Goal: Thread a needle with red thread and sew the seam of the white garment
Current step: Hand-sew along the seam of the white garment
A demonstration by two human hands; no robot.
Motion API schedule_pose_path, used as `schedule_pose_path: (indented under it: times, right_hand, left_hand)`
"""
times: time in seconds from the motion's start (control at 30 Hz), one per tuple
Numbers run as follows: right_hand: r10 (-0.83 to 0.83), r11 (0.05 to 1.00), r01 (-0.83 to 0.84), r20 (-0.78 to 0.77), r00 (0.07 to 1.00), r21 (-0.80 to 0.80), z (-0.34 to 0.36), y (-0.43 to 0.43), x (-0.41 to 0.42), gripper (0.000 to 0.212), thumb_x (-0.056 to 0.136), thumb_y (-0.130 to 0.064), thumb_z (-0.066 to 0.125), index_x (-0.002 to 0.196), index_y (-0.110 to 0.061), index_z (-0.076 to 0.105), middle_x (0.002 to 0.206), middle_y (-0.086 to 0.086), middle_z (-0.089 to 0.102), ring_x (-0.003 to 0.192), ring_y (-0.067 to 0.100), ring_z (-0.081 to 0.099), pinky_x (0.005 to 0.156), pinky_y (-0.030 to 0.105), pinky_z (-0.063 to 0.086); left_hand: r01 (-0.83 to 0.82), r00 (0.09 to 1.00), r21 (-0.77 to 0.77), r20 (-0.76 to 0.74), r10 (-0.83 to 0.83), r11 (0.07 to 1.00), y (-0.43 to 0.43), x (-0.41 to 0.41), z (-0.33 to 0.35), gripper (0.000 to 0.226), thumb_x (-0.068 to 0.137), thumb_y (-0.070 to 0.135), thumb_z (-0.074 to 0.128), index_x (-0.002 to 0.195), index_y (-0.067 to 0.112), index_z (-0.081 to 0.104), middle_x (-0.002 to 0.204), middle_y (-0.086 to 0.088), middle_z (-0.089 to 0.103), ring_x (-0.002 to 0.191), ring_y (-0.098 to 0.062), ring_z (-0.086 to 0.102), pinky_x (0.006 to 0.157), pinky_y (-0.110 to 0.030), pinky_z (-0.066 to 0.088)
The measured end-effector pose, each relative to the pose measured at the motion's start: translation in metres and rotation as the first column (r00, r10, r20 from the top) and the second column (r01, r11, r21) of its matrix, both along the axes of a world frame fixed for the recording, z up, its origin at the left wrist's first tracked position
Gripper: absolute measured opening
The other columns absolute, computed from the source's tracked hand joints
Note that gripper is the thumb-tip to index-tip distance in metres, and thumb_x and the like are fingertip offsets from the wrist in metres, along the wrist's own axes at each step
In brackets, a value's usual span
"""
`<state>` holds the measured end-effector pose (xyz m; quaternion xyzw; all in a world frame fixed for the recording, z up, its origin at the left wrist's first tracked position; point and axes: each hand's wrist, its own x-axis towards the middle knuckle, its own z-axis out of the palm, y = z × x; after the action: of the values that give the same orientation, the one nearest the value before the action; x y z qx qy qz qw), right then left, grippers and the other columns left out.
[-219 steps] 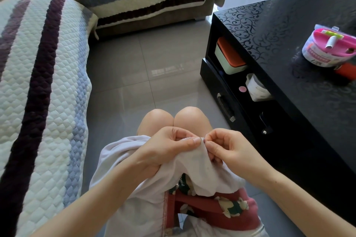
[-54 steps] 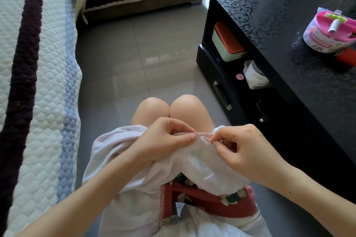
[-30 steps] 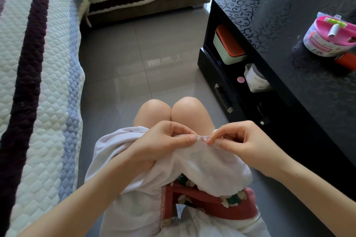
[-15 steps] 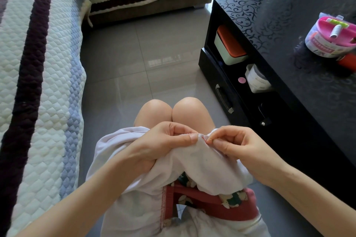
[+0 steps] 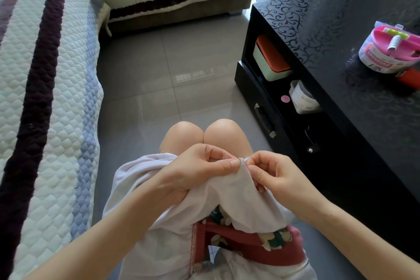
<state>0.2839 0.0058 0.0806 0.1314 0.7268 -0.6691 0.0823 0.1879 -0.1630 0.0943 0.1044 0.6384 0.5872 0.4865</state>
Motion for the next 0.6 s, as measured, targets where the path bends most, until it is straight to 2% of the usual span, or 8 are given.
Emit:
schedule_pose_path:
  times: [0.1, 0.2, 0.27, 0.3, 0.37, 0.4, 0.47, 0.6]
  right_hand:
    - [-0.003, 1.000, 0.003, -0.060, 0.998, -0.005, 0.002, -0.006, -0.003, 0.014, 0.093, -0.006, 0.056, 0.084, 0.004, 0.060, 0.061, 0.001, 0.057, 0.058, 0.013, 0.052, 0.055, 0.022, 0.046]
    - [-0.007, 1.000, 0.010, -0.115, 0.993, 0.029, 0.004, -0.007, -0.004, 0.009, 0.092, -0.003, 0.057, 0.084, -0.001, 0.061, 0.064, 0.003, 0.062, 0.059, 0.014, 0.059, 0.060, 0.026, 0.051]
    - [0.039, 0.984, -0.006, -0.186, 0.982, 0.176, 0.004, -0.006, -0.002, 0.002, 0.092, -0.009, 0.061, 0.092, -0.010, 0.062, 0.071, 0.004, 0.067, 0.064, 0.013, 0.065, 0.065, 0.033, 0.055]
    - [0.071, 0.943, 0.017, -0.251, 0.965, 0.333, 0.003, -0.004, 0.001, 0.005, 0.092, -0.018, 0.062, 0.097, -0.017, 0.062, 0.072, 0.000, 0.067, 0.066, 0.012, 0.066, 0.066, 0.034, 0.055]
    - [0.168, 0.738, 0.155, -0.402, 0.900, 0.656, 0.002, -0.002, 0.002, 0.016, 0.088, -0.036, 0.061, 0.101, -0.027, 0.066, 0.077, -0.011, 0.066, 0.070, 0.008, 0.064, 0.064, 0.035, 0.053]
    - [0.216, 0.634, 0.239, -0.465, 0.858, 0.736, 0.003, -0.002, 0.000, 0.017, 0.087, -0.038, 0.061, 0.097, -0.027, 0.069, 0.082, -0.012, 0.066, 0.074, 0.010, 0.063, 0.065, 0.036, 0.051]
    - [0.301, 0.536, 0.342, -0.553, 0.777, 0.772, 0.004, -0.005, -0.006, 0.010, 0.085, -0.031, 0.066, 0.084, -0.024, 0.073, 0.090, -0.005, 0.067, 0.083, 0.017, 0.062, 0.070, 0.039, 0.046]
    - [0.354, 0.666, 0.287, -0.630, 0.691, 0.688, 0.007, -0.007, -0.018, 0.011, 0.086, -0.014, 0.064, 0.077, -0.014, 0.070, 0.093, -0.001, 0.066, 0.092, 0.018, 0.059, 0.084, 0.042, 0.044]
  left_hand:
    - [-0.018, 1.000, -0.010, -0.012, 0.018, 1.000, 0.000, 0.001, 0.001, 0.021, 0.071, 0.030, 0.071, 0.079, 0.010, 0.076, 0.086, -0.010, 0.074, 0.082, -0.012, 0.068, 0.075, -0.021, 0.053]
    - [-0.007, 0.999, -0.031, -0.038, 0.006, 1.000, -0.002, 0.000, 0.000, 0.012, 0.081, 0.021, 0.073, 0.082, 0.009, 0.076, 0.087, -0.010, 0.074, 0.082, -0.011, 0.068, 0.077, -0.022, 0.053]
    - [-0.011, 0.997, -0.050, -0.072, 0.008, 0.999, -0.002, 0.001, 0.001, 0.010, 0.086, 0.015, 0.069, 0.078, 0.014, 0.077, 0.084, -0.005, 0.075, 0.080, -0.007, 0.067, 0.077, -0.020, 0.051]
    - [-0.013, 0.996, -0.056, -0.092, 0.008, 0.998, -0.002, 0.001, 0.000, 0.013, 0.086, 0.014, 0.068, 0.076, 0.017, 0.076, 0.082, -0.002, 0.074, 0.079, -0.004, 0.066, 0.076, -0.017, 0.050]
    - [-0.008, 0.991, -0.066, -0.130, -0.001, 0.998, -0.001, 0.002, 0.003, 0.013, 0.086, 0.014, 0.069, 0.076, 0.018, 0.075, 0.081, 0.001, 0.074, 0.078, -0.002, 0.064, 0.074, -0.014, 0.048]
    - [0.001, 0.989, -0.073, -0.145, -0.011, 0.997, -0.001, 0.002, 0.004, 0.011, 0.086, 0.015, 0.069, 0.077, 0.018, 0.075, 0.081, 0.000, 0.073, 0.078, -0.002, 0.062, 0.073, -0.014, 0.047]
    - [0.014, 0.985, -0.079, -0.172, -0.027, 0.997, -0.001, 0.002, 0.005, 0.011, 0.087, 0.017, 0.069, 0.077, 0.019, 0.075, 0.077, 0.002, 0.071, 0.075, -0.001, 0.060, 0.070, -0.013, 0.044]
    - [0.013, 0.979, -0.066, -0.203, -0.026, 0.998, -0.002, 0.002, 0.010, 0.014, 0.088, 0.014, 0.067, 0.075, 0.016, 0.072, 0.059, 0.015, 0.063, 0.060, 0.007, 0.054, 0.058, -0.008, 0.039]
